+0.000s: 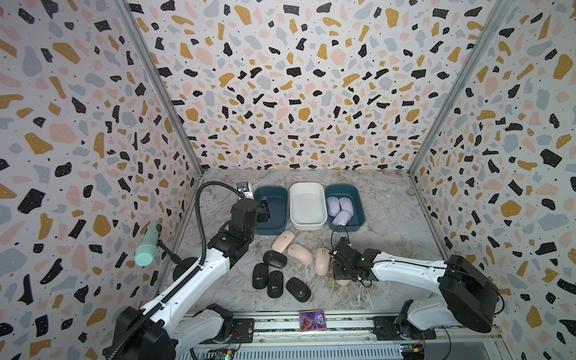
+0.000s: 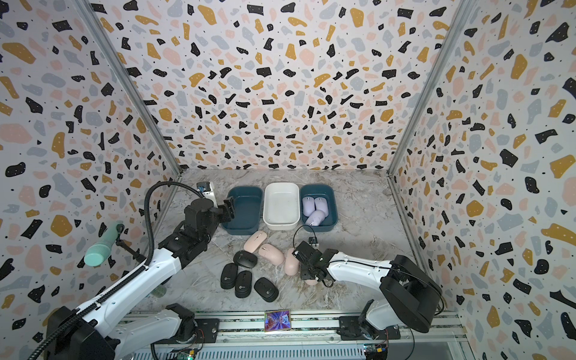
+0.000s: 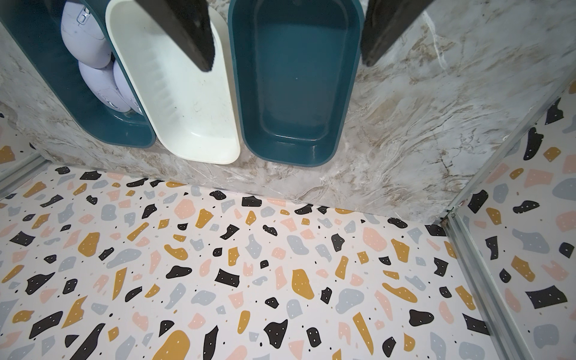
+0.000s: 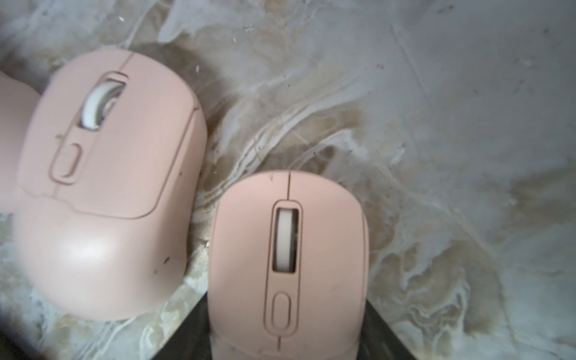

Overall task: Place the mice by color into the storage box
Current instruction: Pick up the mouse from the center of the board, then place the mouse in the storage box.

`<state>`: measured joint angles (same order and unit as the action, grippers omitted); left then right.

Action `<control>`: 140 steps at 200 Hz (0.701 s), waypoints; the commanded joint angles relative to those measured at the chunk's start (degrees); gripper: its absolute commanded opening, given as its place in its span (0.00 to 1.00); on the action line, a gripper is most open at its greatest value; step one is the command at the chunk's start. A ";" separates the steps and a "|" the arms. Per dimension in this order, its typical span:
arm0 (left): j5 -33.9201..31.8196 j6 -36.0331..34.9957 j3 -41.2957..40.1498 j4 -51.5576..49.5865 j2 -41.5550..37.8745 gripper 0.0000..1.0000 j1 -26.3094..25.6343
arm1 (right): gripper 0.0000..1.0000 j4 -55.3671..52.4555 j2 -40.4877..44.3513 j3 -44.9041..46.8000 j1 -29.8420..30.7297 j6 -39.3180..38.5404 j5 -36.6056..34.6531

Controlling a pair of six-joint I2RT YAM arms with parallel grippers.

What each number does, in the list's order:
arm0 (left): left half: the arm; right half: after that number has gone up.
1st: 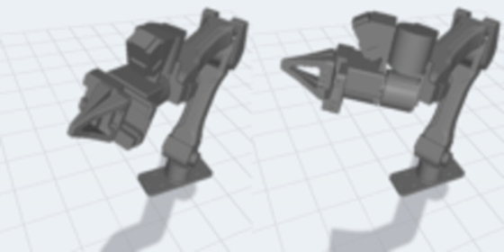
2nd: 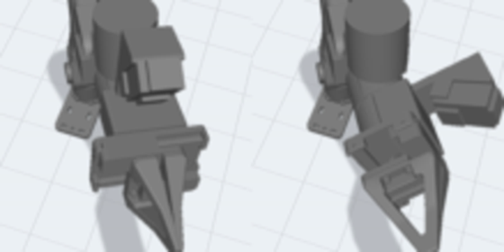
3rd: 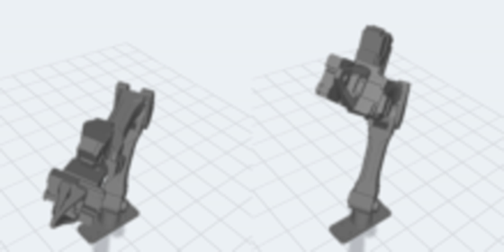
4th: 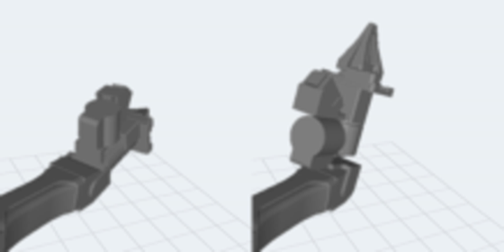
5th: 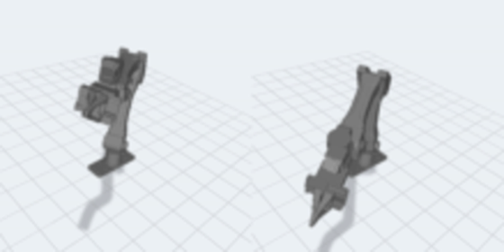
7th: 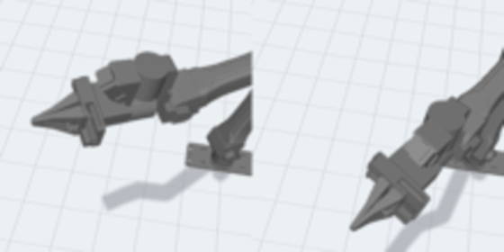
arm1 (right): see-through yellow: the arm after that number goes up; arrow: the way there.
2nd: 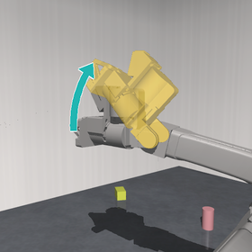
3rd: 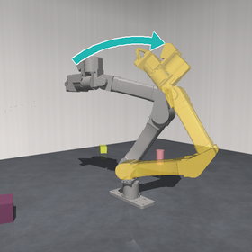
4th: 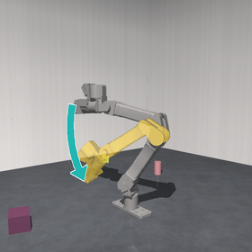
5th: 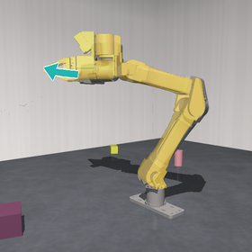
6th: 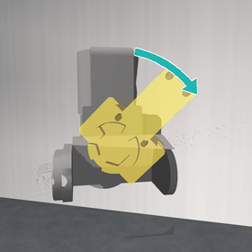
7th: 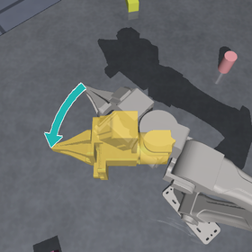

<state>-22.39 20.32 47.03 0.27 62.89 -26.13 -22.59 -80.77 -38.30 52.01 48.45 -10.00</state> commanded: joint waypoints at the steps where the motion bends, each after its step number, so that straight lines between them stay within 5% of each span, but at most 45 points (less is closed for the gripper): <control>1: -0.99 -0.80 -0.09 1.02 -0.58 0.73 -0.33 | 0.55 -2.27 2.47 -0.69 -0.54 -0.82 -1.95; 140: -1.27 -4.06 2.76 -3.20 1.05 0.73 -0.33 | 0.56 -3.36 8.40 -14.12 -9.56 -12.54 -0.99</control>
<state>-23.00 18.15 47.62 -2.26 63.70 -26.13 -25.30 -73.28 -48.27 44.03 40.27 -10.68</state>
